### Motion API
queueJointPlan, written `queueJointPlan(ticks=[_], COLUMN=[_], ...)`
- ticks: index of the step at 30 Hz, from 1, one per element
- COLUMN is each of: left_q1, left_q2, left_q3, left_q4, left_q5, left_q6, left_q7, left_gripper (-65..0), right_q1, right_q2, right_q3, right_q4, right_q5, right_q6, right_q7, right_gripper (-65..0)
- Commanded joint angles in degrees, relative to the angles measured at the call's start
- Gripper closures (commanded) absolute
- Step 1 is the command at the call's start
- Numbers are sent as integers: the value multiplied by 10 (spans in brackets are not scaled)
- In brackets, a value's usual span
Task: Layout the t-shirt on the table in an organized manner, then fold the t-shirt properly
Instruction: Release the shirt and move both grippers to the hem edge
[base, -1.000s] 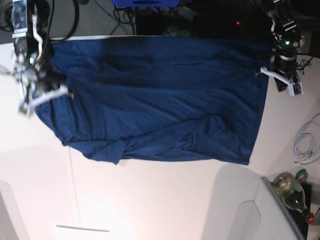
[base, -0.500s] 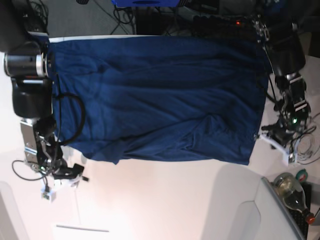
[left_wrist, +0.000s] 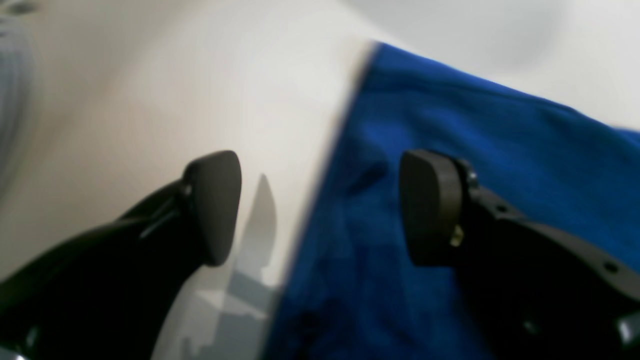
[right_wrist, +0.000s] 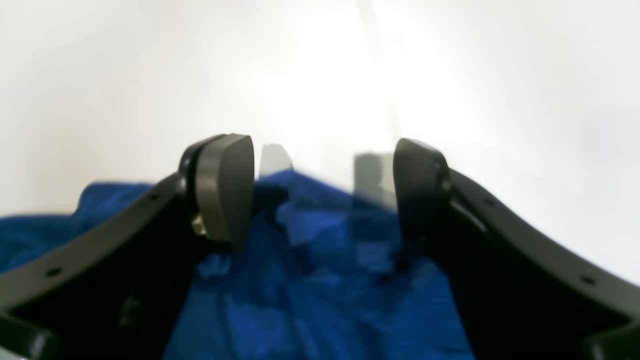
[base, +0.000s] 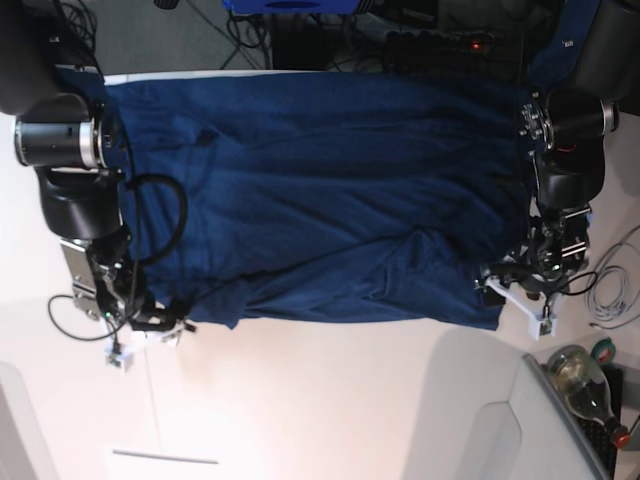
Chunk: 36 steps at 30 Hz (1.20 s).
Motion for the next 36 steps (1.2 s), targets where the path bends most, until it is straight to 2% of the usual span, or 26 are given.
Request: queueJointPlan(ticks=[1,3,6,12,16,21,24,27,35,36], left_q1=[-21,-27,-29,-44,-54,-77,-77,-75,-61,-61], left_q2=[-11,-10,-9,-9,-7,2,2,2,-1,-1], left_q3=[-2,0,1,2,3,3,15,54,59,63], left_q4=[-1,-10,-10,-12,-17,-121,-155,-159,-155,-157], left_q5=[-6,-6,-6,-2,-1,0,1,-5,-7,-7], left_q6=[4,4,4,4,5,7,36,58,60,60], left_q7=[-24,-29,-30,-31,-48,-86,-116,-118,-120,-119], left_gripper=[-472,-472,-472,-472,-472,-471,-471,-471,-469,-453], right_q1=[21,16,13,14,14,3,0,-11,-42,-46], right_q2=[-3,-9,-12,-14,-15,-12,-10,-9,2,5], right_q3=[0,-1,-3,-105,-108,-107,-107,-107,-106,-106], right_q4=[8,9,13,14,14,14,14,22,94,103], right_q5=[3,3,3,3,4,4,4,4,4,4], right_q6=[23,46,53,51,51,51,51,51,51,51], right_q7=[9,9,9,12,12,12,12,12,10,10], right_gripper=[-408,-405,-405,-404,-404,-404,-404,-404,-404,-404])
